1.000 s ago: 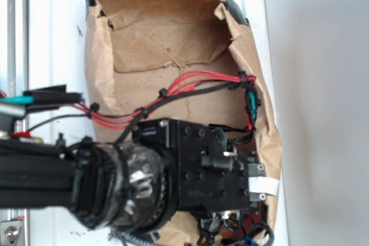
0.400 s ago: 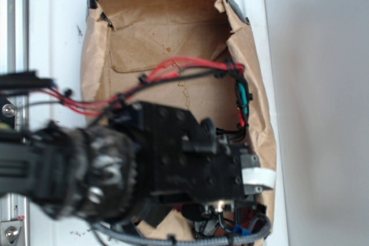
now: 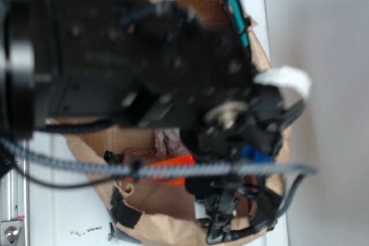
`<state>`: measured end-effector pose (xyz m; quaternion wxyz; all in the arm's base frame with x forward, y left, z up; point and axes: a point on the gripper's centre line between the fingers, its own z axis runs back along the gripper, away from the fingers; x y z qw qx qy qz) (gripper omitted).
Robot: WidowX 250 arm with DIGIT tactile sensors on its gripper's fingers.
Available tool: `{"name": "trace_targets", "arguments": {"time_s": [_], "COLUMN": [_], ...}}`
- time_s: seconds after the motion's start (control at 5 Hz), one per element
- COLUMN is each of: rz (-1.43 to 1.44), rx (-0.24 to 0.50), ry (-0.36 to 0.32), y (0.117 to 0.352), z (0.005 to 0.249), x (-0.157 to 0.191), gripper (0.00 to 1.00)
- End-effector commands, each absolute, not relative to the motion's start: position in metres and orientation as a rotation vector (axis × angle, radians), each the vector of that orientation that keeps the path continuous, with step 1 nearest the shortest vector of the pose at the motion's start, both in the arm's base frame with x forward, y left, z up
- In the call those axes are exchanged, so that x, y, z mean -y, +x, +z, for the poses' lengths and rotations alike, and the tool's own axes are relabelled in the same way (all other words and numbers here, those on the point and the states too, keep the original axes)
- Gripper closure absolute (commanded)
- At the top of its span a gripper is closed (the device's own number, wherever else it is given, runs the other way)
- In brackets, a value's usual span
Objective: Grab the carrot.
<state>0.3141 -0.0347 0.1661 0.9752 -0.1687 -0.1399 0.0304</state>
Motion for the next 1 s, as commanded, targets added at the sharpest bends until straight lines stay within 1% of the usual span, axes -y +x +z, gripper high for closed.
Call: {"name": "trace_targets", "arguments": {"time_s": [0.0, 0.2, 0.4, 0.6, 0.8], "rz": [0.202, 0.266, 0.289, 0.251, 0.220], "rx": [0.333, 0.346, 0.377, 0.361, 0.369], "ry": [-0.197, -0.065, 0.027, -0.013, -0.029], "y": [0.329, 0.324, 0.322, 0.312, 0.305], "z": [0.226, 0.227, 0.215, 0.223, 0.223], "x": [0.010, -0.008, -0.029, -0.037, -0.030], "gripper": [1.00, 1.00, 1.00, 1.00, 1.00]}}
